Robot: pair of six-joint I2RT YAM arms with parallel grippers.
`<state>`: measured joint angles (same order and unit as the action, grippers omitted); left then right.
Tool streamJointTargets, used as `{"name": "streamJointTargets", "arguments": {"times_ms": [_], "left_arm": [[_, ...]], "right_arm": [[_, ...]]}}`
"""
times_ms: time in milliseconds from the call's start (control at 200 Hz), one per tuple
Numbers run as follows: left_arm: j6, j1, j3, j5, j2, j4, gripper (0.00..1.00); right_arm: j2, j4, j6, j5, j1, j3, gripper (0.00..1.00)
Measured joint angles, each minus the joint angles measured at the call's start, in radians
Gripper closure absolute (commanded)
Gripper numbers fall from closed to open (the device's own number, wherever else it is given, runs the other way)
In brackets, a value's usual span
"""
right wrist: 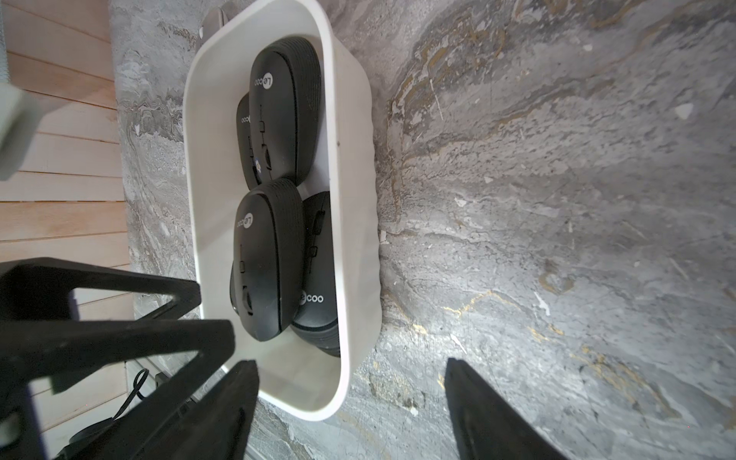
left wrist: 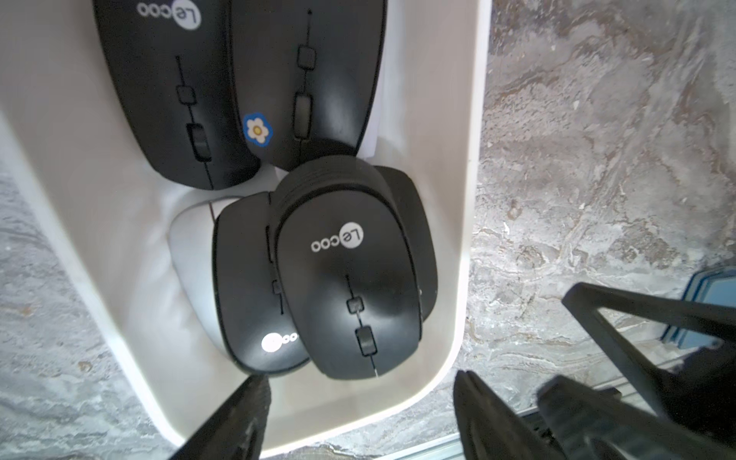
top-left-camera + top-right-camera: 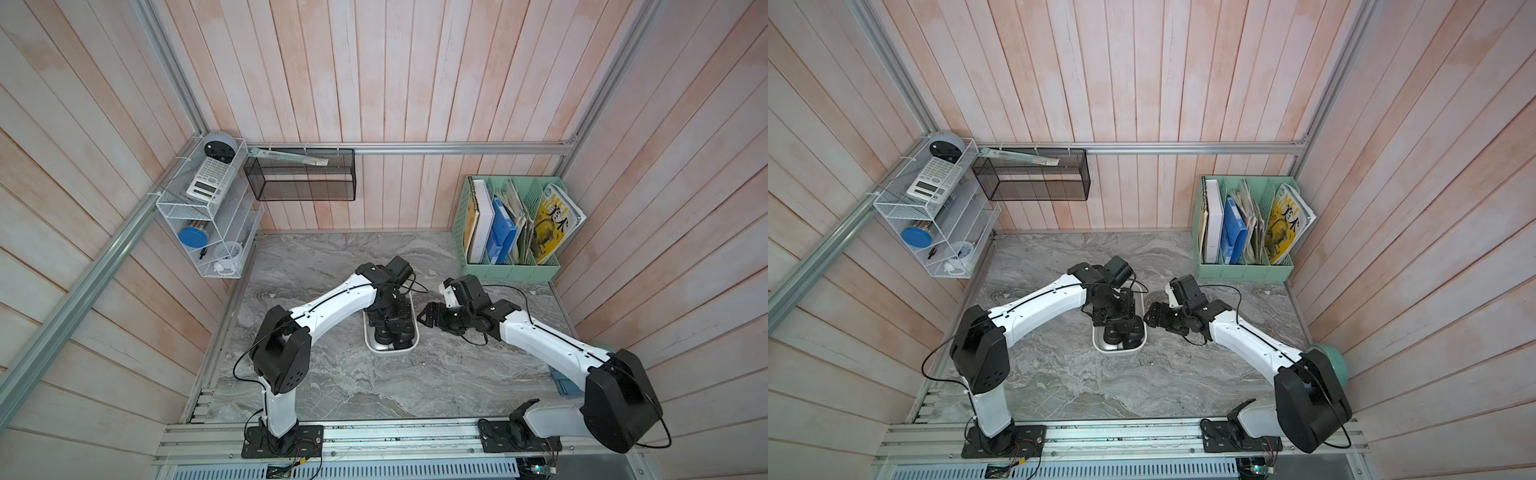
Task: Put the mouse in the storage box
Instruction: Place the mouse in the storage box.
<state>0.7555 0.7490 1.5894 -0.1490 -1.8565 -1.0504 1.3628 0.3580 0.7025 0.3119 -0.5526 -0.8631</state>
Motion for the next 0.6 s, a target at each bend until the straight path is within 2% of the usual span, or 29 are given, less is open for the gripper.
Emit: {"name": "streamJointTargets", "arguments": {"times_ms": [145,225,420,505,600], "left_arm": [[-0.003,-0.007,0.023,0.040,0.033,-0.050,0.19],[-0.003,-0.040,0.027,0.056,0.071,-0.063,0.18],[-0.038,-0.270,0.099,0.087,0.108,-0.087,0.15],[-0.076,-0.361,0.195,0.111,0.043,-0.116,0.13],[-0.117,-0.413,0.315,0.129,-0.074,-0.132,0.12]], "right_arm": [[0.000,0.002,0.000,0.000,0.000,0.000,0.20],[0.000,0.002,0.000,0.000,0.000,0.000,0.20],[0.000,0.017,-0.014,-0.001,0.000,-0.015,0.20],[0.000,0.034,-0.027,-0.001,0.000,-0.040,0.16],[0.000,0.057,-0.042,-0.006,0.000,-0.077,0.12]]}}
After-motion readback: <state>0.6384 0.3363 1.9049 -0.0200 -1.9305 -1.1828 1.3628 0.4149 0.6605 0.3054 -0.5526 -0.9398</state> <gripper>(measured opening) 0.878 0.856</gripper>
